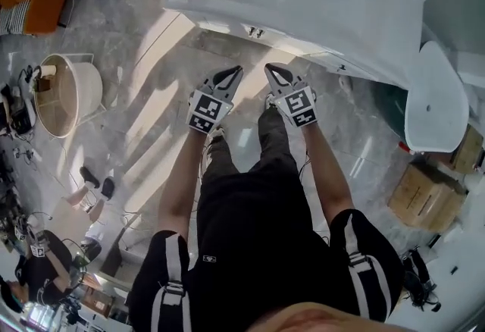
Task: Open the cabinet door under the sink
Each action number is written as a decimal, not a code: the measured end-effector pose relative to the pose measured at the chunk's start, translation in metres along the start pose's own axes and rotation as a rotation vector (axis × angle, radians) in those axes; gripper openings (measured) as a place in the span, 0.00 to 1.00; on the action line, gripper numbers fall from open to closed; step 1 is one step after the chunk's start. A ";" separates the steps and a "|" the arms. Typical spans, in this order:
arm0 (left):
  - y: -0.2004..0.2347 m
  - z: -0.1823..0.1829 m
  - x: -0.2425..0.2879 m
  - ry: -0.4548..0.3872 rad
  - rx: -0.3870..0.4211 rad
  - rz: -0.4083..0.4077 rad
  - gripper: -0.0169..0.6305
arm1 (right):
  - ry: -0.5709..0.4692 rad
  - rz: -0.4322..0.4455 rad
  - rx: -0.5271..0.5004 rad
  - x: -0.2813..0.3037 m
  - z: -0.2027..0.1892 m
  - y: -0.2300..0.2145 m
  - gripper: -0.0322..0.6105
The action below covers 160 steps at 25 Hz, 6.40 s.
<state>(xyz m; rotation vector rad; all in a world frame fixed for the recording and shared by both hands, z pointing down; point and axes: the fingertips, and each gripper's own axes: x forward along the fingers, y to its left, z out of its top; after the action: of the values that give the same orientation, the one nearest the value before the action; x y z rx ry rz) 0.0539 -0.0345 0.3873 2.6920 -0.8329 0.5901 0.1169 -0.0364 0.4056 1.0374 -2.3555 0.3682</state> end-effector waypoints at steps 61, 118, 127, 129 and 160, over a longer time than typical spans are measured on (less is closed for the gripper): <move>0.094 -0.250 0.197 0.154 -0.101 0.293 0.10 | 0.163 0.148 0.093 0.150 -0.205 0.004 0.14; 0.236 -0.355 -0.057 0.048 0.044 0.220 0.09 | 0.070 0.009 0.265 0.269 -0.186 0.238 0.14; 0.241 -0.357 -0.062 0.053 0.068 0.207 0.09 | 0.066 -0.018 0.273 0.271 -0.188 0.247 0.14; 0.240 -0.357 -0.065 0.057 0.069 0.209 0.09 | 0.063 -0.027 0.284 0.270 -0.187 0.246 0.14; 0.123 -0.205 -0.172 0.008 -0.208 0.316 0.09 | 0.053 0.064 0.147 0.134 -0.019 0.236 0.14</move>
<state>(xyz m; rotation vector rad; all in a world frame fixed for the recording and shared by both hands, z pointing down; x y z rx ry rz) -0.2098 0.0226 0.5058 2.3876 -1.2559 0.5449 -0.1272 0.0498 0.4899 1.0065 -2.3469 0.5940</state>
